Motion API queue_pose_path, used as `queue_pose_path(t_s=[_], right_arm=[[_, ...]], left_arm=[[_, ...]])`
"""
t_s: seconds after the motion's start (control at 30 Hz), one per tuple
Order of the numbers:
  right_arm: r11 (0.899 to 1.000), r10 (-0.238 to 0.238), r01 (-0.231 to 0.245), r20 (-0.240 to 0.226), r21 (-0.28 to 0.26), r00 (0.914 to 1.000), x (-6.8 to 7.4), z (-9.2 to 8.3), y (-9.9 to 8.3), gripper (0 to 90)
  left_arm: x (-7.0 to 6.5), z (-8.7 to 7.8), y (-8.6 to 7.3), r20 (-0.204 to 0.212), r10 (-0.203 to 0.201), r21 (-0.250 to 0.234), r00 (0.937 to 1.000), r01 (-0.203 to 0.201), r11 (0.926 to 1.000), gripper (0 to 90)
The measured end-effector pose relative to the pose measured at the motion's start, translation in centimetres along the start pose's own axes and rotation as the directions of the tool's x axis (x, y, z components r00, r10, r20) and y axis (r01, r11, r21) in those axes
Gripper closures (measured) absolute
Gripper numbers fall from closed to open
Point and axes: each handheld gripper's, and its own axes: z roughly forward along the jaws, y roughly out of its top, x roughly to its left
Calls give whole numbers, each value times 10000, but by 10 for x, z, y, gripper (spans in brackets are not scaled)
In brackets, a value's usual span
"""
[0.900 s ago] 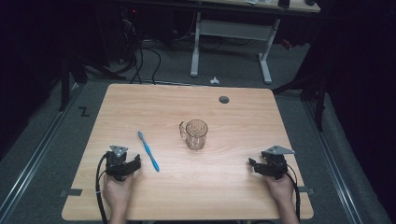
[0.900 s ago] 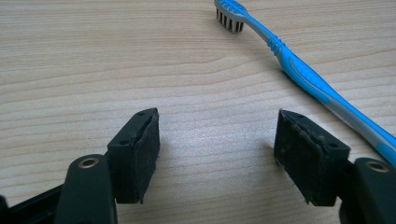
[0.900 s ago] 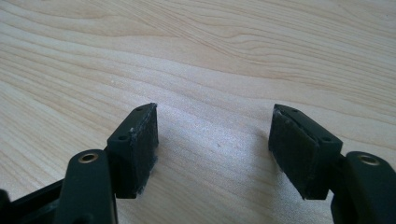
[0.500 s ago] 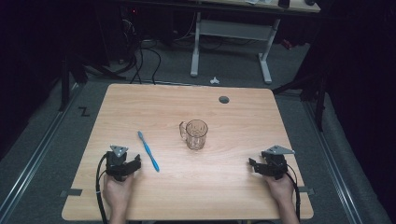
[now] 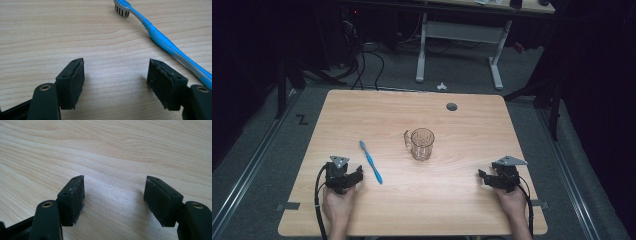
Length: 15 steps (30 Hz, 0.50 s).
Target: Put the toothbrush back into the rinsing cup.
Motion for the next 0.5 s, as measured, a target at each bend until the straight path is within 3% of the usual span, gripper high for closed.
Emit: queue_pose_path(t_s=[0.5], right_arm=[[10000, -3, 3, 8, 1, 10000, 0, 0, 0, 335]], left_arm=[[-1, 2, 3, -41, -8, 96, 10000, 9, 10000, 290]])
